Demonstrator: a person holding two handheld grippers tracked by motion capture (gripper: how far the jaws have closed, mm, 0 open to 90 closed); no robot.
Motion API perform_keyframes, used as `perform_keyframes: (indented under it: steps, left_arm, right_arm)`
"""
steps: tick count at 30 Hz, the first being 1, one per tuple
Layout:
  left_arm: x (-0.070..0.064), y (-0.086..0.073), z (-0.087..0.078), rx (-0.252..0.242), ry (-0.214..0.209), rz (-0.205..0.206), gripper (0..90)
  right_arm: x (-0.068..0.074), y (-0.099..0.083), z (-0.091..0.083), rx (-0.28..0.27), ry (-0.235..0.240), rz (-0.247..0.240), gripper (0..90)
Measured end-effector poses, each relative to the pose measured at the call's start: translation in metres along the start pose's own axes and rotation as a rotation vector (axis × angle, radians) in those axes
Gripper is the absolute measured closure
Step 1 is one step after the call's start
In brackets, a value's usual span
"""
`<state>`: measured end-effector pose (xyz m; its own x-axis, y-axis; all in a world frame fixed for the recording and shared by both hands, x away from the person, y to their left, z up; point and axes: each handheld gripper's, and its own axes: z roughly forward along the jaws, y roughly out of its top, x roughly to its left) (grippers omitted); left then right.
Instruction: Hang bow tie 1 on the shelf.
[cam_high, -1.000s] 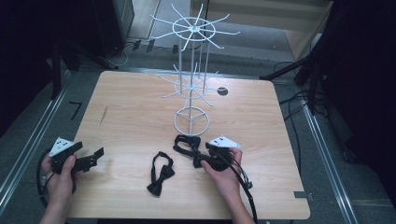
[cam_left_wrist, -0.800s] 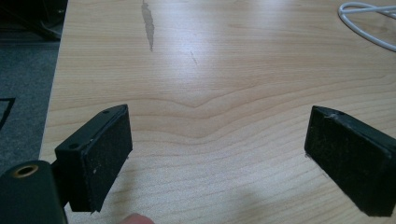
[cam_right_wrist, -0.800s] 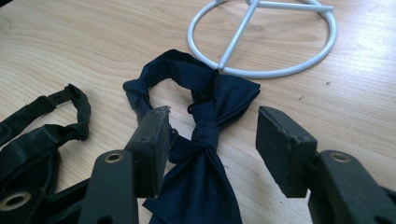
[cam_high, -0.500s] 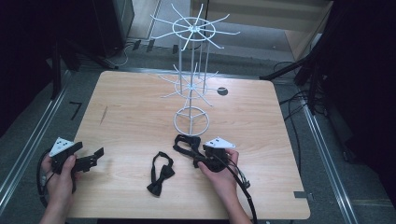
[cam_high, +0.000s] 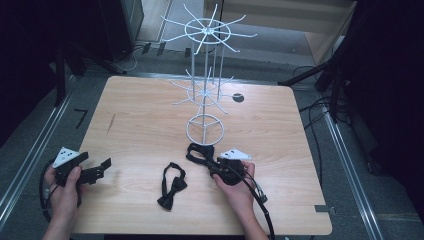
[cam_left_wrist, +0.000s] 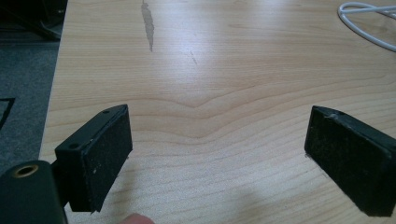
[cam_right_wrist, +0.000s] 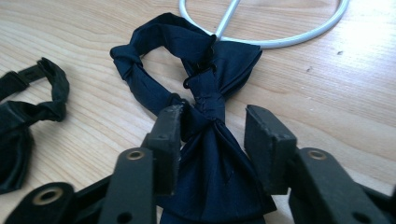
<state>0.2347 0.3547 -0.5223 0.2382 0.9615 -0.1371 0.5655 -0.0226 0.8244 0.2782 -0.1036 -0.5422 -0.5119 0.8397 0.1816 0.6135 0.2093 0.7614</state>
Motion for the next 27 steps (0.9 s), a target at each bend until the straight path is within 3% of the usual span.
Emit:
perform_keyframes:
  steps: [3, 6, 9, 15, 19, 27]
  left_arm:
    - [0.0, 0.0, 0.0, 0.002, 0.0, 0.001, 8.2]
    - [0.0, 0.0, 0.0, 0.002, 0.0, 0.002, 8.2]
    - [0.0, 0.0, 0.0, 0.003, -0.001, 0.002, 8.2]
    - [0.001, 0.0, 0.0, 0.001, -0.005, -0.001, 8.2]
    - [0.001, 0.0, 0.0, -0.002, -0.007, -0.006, 8.2]
    - [0.0, 0.0, 0.0, 0.001, -0.003, -0.005, 8.2]
  right_arm:
    - [0.0, -0.001, 0.0, -0.003, -0.004, -0.017, 66.3]
    - [-0.002, -0.003, -0.001, -0.006, 0.02, -0.014, 75.7]
    - [-0.004, -0.004, -0.002, -0.01, 0.037, -0.022, 79.5]
    - [-0.008, -0.007, -0.007, -0.027, 0.035, -0.031, 81.8]
    - [-0.014, -0.007, -0.012, -0.041, 0.03, 0.005, 81.9]
    - [-0.017, -0.004, -0.023, -0.076, 0.024, 0.01, 81.8]
